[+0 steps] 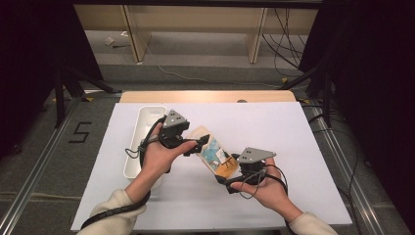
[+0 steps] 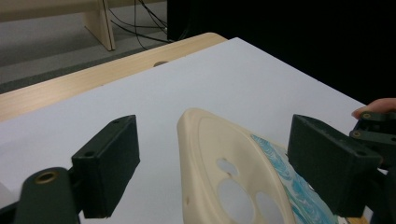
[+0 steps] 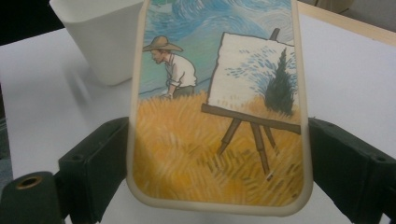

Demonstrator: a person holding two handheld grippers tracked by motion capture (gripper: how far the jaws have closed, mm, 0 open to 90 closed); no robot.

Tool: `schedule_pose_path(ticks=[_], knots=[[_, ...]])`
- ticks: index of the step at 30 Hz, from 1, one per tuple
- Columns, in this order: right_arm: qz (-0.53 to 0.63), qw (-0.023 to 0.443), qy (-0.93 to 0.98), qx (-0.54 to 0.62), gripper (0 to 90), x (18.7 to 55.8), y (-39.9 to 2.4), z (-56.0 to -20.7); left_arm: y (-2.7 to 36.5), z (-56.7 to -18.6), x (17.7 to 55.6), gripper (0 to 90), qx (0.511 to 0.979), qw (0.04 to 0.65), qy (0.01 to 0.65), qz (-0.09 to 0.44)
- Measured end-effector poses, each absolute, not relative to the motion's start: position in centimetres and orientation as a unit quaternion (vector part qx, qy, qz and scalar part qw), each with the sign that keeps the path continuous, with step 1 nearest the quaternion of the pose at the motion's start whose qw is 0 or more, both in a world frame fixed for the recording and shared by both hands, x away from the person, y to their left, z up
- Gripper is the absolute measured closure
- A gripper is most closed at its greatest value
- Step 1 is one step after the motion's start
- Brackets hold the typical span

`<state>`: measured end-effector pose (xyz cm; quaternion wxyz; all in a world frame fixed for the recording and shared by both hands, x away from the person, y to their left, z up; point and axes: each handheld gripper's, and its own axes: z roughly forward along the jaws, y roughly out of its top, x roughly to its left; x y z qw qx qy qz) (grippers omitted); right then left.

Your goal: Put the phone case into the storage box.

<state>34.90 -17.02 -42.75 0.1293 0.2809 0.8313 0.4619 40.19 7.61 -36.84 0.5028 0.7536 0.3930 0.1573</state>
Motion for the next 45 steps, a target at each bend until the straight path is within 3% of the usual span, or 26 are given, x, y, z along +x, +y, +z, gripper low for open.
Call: schedule_pose_path(ticks=[24,45], knots=[[0.461,0.155,0.831,0.270,11.6,34.8,-16.9,-42.6,6.7,-37.5,41.7,47.6,0.738,0.501,0.438,0.111],[0.448,0.158,0.839,0.265,11.3,34.8,-16.8,-43.0,7.1,-36.7,41.3,67.1,0.711,0.536,0.447,0.087]])
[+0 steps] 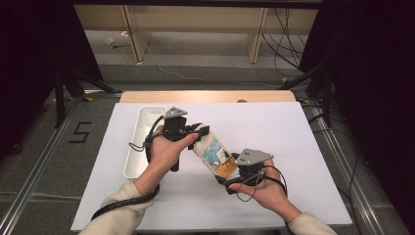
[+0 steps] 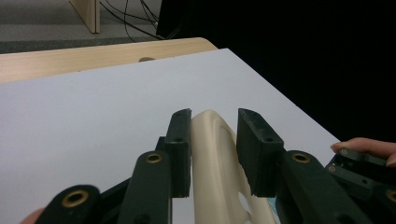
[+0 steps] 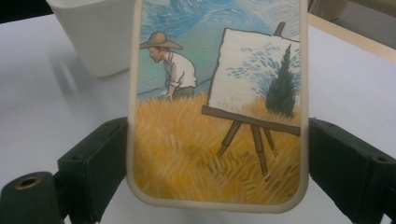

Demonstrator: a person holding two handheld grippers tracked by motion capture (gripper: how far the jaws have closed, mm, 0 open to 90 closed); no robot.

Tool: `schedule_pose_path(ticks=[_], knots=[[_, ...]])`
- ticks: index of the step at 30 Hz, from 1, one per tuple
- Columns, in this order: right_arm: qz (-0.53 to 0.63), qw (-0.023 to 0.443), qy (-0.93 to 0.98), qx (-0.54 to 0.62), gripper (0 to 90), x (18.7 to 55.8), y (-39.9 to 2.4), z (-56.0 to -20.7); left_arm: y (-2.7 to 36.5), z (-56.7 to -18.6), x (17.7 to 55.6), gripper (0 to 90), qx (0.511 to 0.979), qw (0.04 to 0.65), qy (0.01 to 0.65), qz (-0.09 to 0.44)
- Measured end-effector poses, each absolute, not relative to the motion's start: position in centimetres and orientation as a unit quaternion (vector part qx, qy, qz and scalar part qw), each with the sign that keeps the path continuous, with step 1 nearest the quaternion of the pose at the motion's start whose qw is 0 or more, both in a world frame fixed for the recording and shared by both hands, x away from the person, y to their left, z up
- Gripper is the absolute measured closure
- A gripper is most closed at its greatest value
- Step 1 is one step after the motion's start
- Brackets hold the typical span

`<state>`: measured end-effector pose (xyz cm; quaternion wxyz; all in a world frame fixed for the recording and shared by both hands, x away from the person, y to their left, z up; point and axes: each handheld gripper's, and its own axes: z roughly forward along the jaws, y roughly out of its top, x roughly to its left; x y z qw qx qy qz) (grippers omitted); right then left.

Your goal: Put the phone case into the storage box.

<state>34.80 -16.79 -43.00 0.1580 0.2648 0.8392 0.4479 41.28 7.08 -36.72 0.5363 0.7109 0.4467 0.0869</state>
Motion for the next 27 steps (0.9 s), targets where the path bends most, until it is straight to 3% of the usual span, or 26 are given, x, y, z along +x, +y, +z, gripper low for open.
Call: schedule_pose_path(ticks=[12,17,19,27], knots=[[0.436,0.158,0.846,0.263,10.3,35.0,-16.6,-43.7,6.1,-35.5,40.3,78.8,0.702,0.565,0.429,0.063],[0.445,0.160,0.843,0.257,9.8,35.2,-16.6,-43.8,5.5,-35.0,40.1,79.3,0.708,0.571,0.411,0.064],[0.442,0.165,0.845,0.252,12.2,35.3,-16.8,-43.7,5.5,-34.9,40.1,79.5,0.721,0.559,0.399,0.091],[0.456,0.152,0.838,0.257,12.6,35.8,-17.6,-43.4,5.6,-35.1,39.9,79.5,0.734,0.568,0.366,0.072]])
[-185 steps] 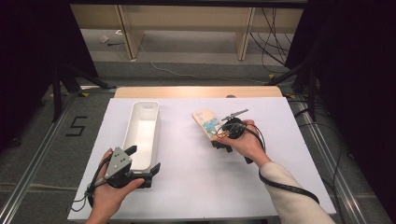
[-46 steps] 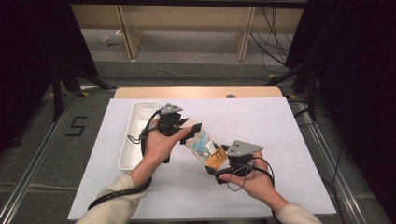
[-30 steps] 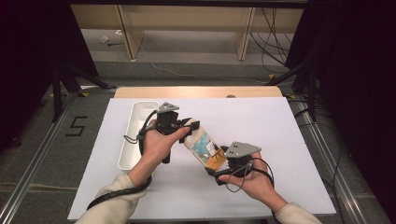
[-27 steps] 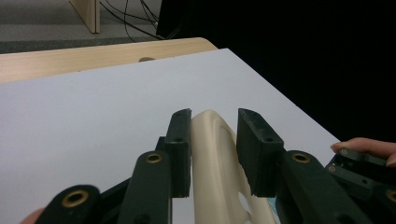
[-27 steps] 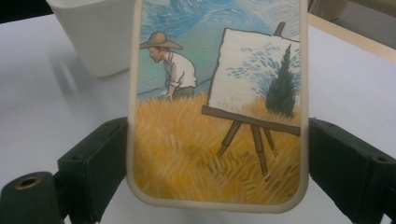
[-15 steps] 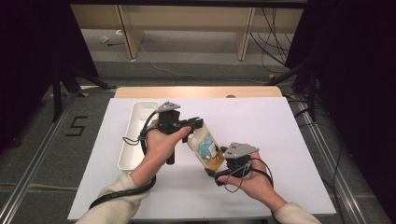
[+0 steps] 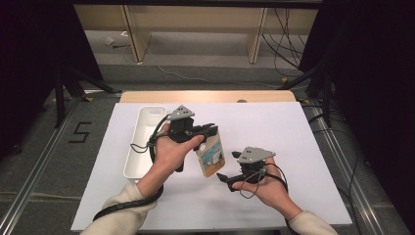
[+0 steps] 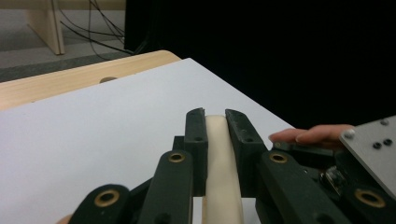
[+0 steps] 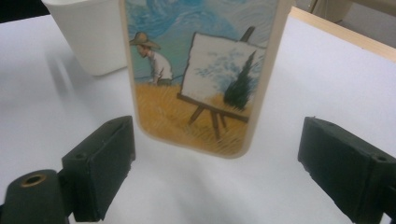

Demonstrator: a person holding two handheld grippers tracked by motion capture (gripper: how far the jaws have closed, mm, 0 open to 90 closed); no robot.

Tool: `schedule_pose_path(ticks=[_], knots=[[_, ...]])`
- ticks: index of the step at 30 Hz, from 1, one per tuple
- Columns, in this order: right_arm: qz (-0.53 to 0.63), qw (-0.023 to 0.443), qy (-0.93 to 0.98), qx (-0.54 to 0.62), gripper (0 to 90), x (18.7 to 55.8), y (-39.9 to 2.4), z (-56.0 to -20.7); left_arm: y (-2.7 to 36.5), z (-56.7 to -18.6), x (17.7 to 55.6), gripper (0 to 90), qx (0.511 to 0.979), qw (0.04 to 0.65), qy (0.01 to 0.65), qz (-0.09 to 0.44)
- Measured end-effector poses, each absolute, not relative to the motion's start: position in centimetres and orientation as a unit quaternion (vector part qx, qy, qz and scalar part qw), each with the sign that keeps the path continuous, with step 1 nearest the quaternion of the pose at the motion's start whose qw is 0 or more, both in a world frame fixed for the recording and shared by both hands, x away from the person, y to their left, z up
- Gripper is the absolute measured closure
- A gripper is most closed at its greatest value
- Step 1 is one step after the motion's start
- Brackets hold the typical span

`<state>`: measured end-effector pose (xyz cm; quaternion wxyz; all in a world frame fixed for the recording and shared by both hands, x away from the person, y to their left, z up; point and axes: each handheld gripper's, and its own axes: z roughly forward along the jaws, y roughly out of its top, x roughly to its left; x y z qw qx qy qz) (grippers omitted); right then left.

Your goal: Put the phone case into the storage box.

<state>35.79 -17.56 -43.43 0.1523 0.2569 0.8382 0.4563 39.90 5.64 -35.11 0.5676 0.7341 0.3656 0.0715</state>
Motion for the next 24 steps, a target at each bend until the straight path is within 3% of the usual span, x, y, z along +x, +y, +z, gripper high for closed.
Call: schedule_pose_path(ticks=[17,24], knots=[[0.476,0.128,0.840,0.225,20.1,36.45,-18.10,-43.35,5.17,-35.55,39.38,79.3,0.773,0.580,0.252,0.043],[0.480,0.112,0.846,0.206,28.4,36.60,-18.19,-43.49,4.81,-35.62,39.32,79.4,0.778,0.580,0.237,0.033]])
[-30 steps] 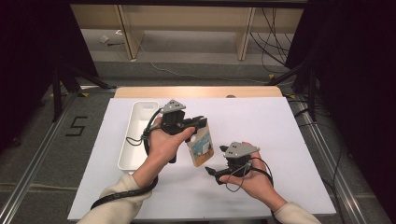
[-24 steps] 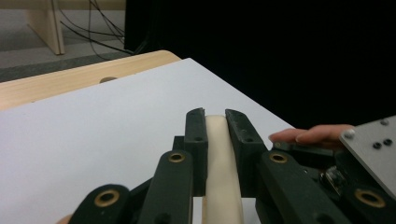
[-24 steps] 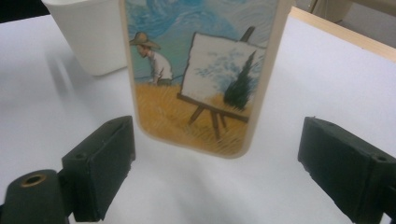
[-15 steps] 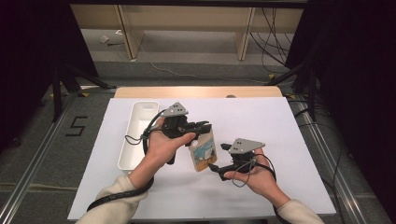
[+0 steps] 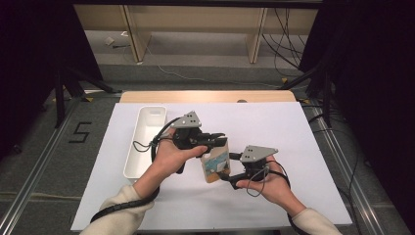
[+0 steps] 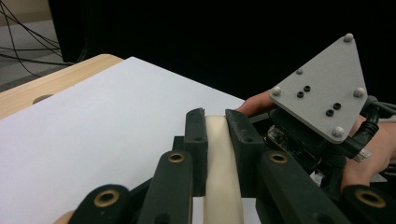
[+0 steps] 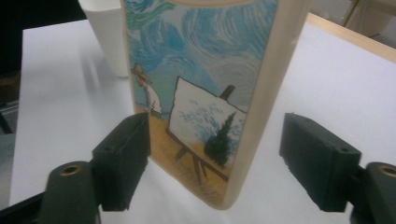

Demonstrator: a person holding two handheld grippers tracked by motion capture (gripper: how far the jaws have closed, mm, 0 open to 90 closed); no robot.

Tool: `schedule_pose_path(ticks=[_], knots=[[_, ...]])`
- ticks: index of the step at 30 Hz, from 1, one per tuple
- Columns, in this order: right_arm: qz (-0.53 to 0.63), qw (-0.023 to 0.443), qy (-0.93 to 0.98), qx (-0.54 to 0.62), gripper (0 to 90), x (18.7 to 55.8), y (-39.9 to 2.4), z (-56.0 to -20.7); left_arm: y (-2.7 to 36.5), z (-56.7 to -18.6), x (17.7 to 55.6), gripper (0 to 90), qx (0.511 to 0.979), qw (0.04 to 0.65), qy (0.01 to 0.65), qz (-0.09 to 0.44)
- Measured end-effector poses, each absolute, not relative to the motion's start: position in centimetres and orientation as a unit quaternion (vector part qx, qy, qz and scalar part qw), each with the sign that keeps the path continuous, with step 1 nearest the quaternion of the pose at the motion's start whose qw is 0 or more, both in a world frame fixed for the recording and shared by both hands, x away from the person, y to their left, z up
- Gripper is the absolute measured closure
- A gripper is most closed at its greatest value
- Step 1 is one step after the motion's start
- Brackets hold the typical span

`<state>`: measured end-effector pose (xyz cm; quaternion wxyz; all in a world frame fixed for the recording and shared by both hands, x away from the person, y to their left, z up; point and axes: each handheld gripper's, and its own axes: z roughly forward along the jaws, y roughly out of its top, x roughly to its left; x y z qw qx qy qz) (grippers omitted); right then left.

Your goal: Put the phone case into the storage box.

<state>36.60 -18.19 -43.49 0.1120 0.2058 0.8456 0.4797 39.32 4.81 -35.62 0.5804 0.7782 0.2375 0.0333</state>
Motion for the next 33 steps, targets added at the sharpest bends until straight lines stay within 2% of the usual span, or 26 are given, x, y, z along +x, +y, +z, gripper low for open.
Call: schedule_pose_path(ticks=[18,24,33], knots=[[0.486,0.076,0.847,0.202,62.0,37.2,-19.0,-43.5,4.1,-35.8,39.2,79.4,0.781,0.585,0.216,0.017],[0.487,0.083,0.844,0.209,71.1,37.3,-19.3,-43.3,4.1,-35.6,39.3,79.2,0.781,0.586,0.213,0.021],[0.475,0.086,0.847,0.223,78.3,37.3,-19.6,-43.1,4.0,-35.8,39.4,78.2,0.781,0.587,0.211,0.025]])
